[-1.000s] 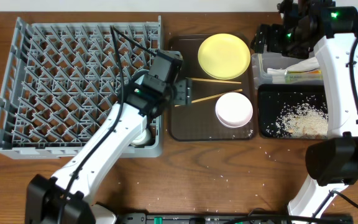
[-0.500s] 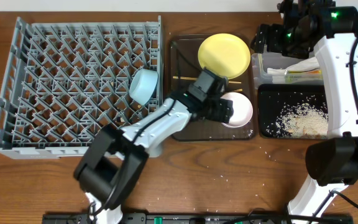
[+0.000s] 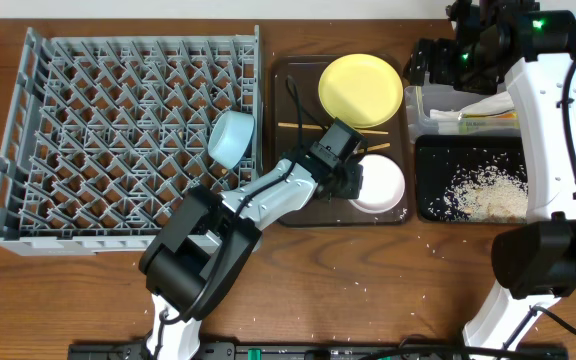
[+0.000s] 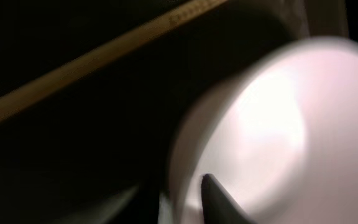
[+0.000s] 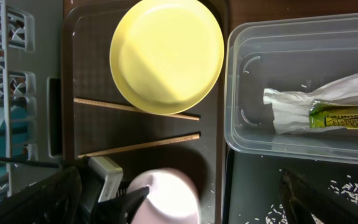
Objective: Sort waste into correct bins and load items into the dishwasher
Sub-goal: 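Move the left gripper to the pink bowl and grasp its rim, then lift the pink bowl with the left gripper and set it in the rack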
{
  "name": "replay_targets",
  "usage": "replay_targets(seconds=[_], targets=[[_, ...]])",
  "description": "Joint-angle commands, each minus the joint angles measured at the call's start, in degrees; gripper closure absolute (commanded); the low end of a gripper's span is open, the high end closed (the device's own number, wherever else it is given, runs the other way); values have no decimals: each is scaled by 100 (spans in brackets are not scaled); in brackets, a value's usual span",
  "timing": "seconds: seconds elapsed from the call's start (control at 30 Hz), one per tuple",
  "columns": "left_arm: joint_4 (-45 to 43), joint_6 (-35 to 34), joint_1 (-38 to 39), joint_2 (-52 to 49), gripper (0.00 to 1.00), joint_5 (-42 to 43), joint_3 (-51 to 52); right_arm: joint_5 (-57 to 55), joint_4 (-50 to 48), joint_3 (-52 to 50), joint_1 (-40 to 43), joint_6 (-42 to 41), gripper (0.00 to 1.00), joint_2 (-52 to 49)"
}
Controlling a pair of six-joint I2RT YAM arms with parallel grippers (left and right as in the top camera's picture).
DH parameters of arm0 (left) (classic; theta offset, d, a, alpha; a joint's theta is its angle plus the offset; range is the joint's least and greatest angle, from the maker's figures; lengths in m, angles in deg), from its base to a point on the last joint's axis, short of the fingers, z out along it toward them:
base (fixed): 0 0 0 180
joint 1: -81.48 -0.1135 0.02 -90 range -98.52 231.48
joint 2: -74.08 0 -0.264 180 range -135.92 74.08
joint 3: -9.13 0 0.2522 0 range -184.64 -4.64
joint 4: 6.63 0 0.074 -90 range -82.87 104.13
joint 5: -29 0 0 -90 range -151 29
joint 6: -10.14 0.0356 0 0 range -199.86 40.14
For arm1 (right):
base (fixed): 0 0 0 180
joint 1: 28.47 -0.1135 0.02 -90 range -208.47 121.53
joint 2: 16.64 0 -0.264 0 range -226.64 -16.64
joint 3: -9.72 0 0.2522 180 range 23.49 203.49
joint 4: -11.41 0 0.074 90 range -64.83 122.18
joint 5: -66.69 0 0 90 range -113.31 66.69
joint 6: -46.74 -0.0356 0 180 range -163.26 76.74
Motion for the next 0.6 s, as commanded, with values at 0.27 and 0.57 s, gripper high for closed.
replay_targets(seconds=[0.27,0.57], targets=[[208,201,-140,713,93,-920,-17,9,2,22,-31,83,1,15],[-33,1434,-844,2074,93,-3703,-22,9,2,22,-31,83,1,15]])
